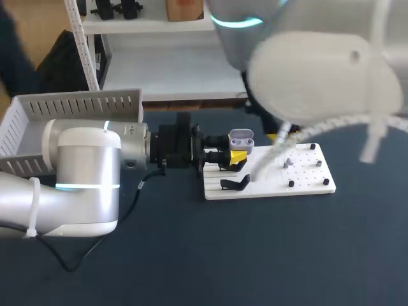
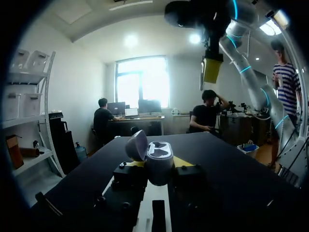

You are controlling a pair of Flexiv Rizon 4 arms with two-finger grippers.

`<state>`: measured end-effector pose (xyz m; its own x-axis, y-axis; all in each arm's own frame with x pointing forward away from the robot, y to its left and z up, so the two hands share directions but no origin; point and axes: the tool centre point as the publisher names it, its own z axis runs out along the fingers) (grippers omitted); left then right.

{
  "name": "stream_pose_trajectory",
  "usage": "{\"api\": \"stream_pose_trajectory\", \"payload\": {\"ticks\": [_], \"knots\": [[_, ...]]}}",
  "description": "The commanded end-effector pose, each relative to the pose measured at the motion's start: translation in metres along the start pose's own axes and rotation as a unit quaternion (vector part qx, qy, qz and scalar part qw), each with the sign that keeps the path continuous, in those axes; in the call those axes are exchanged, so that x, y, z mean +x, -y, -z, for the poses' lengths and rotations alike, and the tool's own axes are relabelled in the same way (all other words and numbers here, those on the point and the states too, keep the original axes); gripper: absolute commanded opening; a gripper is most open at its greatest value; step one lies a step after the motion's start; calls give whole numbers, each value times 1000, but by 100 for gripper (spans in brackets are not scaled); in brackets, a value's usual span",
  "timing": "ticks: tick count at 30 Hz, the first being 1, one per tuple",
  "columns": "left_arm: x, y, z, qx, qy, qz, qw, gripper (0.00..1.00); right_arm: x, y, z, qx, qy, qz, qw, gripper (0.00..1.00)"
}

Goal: Pick up each earbud case from the left stands, insert the matching earbuds, close the lid, and place the case in the box.

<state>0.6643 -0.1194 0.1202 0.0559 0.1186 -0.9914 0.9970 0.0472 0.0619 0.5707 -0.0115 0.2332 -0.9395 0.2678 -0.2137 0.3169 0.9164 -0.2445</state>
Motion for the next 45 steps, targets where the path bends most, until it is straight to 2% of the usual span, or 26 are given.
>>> {"api": "stream_pose_trajectory", "payload": {"ticks": [1, 15, 22, 30, 38, 40, 42, 45], "knots": [[1, 1, 0, -2, 2, -1, 1000, 0, -4, -6, 4, 21, -16, -21, 999, 0], [1, 1, 0, -2, 2, -1, 1000, 0, -4, -6, 4, 21, -16, -21, 999, 0], [1, 1, 0, -2, 2, -1, 1000, 0, -14, -17, 15, -33, -7, -78, 996, 0], [1, 1, 0, -2, 2, -1, 1000, 0, -12, -35, 21, -48, -7, -76, 996, 0], [1, 1, 0, -2, 2, -1, 1000, 0, -5, -52, 5, -63, -17, -79, 995, 0], [1, 1, 0, -2, 2, -1, 1000, 0, -4, -58, 1, -69, -8, -77, 995, 0], [1, 1, 0, -2, 2, -1, 1000, 0, -3, -64, -3, -55, 10, -76, 995, 0], [1, 1, 0, -2, 2, -1, 1000, 0, -3, -67, -5, -50, 13, -87, 995, 0]]}}
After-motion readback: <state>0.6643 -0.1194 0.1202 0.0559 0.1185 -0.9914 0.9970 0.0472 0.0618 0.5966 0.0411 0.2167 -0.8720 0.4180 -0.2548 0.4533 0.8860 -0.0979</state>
